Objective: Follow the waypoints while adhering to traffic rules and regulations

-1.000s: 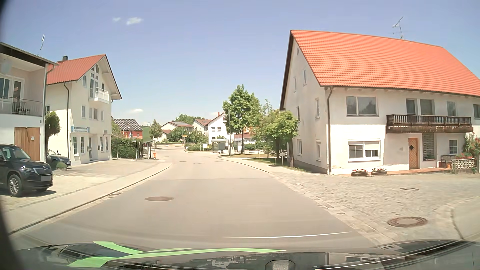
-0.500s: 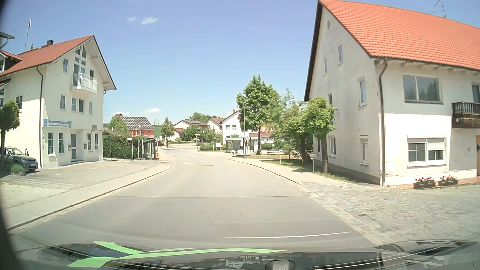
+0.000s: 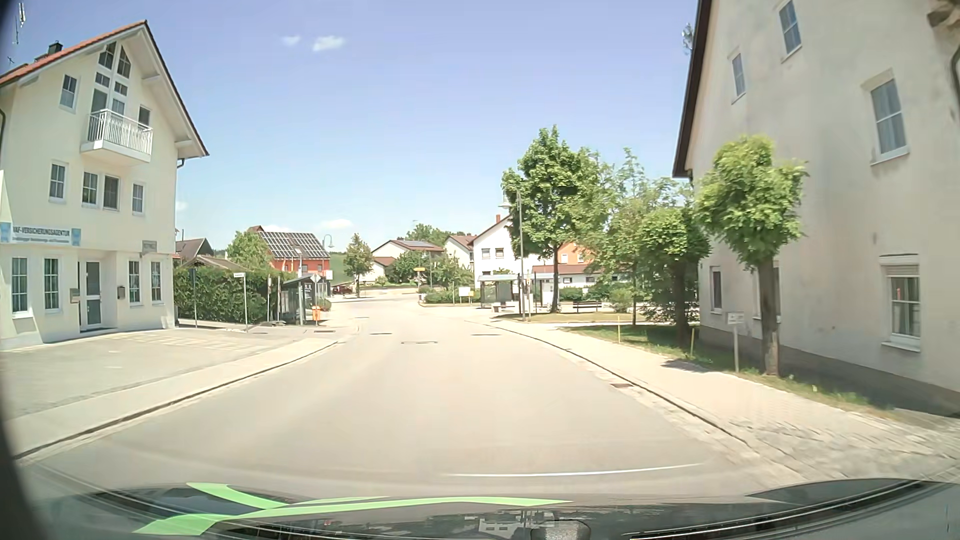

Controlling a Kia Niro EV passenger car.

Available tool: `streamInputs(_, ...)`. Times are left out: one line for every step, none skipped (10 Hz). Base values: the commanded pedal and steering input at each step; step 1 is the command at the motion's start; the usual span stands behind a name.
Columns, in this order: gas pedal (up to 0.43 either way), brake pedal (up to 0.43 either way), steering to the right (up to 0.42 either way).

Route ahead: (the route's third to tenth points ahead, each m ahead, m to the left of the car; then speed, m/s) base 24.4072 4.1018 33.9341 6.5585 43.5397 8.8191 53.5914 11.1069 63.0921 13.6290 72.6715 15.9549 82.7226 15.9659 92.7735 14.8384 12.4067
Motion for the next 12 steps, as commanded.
streamInputs(0.138, 0.000, -0.044)
streamInputs(0.138, 0.000, -0.043)
streamInputs(0.130, 0.000, -0.042)
streamInputs(0.130, 0.000, -0.041)
streamInputs(0.130, 0.000, -0.041)
streamInputs(0.130, 0.000, -0.041)
streamInputs(0.130, 0.000, -0.041)
streamInputs(0.138, 0.000, -0.040)
streamInputs(0.138, 0.000, -0.040)
streamInputs(0.138, 0.000, -0.040)
streamInputs(0.138, 0.000, -0.040)
streamInputs(0.138, 0.000, -0.039)
